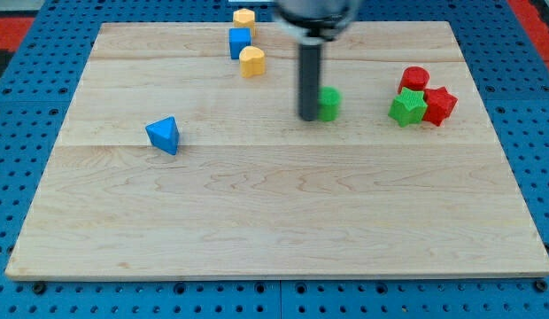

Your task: Move the blue triangle towards right

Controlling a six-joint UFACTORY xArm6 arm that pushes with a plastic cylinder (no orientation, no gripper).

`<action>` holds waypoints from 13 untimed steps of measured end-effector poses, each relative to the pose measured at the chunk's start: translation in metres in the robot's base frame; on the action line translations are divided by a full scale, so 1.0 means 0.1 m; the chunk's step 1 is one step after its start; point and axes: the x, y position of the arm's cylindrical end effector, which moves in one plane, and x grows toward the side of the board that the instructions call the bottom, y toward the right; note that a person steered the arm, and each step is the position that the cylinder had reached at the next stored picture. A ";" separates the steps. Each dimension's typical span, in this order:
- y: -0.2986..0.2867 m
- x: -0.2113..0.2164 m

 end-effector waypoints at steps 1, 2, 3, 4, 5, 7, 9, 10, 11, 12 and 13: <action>0.30 0.16; -0.26 1.03; -1.73 1.23; -2.87 1.15; -2.93 0.79; -2.17 0.06; -1.53 -0.29; -1.85 -0.29; -2.22 -0.41; -2.56 -0.54; -2.91 -0.66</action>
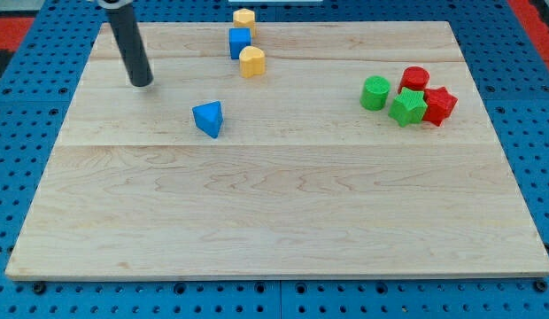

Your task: Move the blue triangle towards right

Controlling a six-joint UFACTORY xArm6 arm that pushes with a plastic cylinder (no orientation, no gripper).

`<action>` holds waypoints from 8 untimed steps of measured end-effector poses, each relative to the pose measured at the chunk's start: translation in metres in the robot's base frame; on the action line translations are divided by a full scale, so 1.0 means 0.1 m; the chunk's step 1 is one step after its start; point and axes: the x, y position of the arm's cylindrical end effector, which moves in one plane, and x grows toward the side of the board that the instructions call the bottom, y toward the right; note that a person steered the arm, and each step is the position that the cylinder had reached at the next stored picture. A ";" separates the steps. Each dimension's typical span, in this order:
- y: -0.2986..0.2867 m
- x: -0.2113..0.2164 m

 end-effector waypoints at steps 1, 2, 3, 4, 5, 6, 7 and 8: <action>-0.31 -0.01; -0.67 0.32; -0.60 0.34; 0.01 0.34; 0.39 0.45; 0.45 0.75; 1.48 0.78; 2.27 0.77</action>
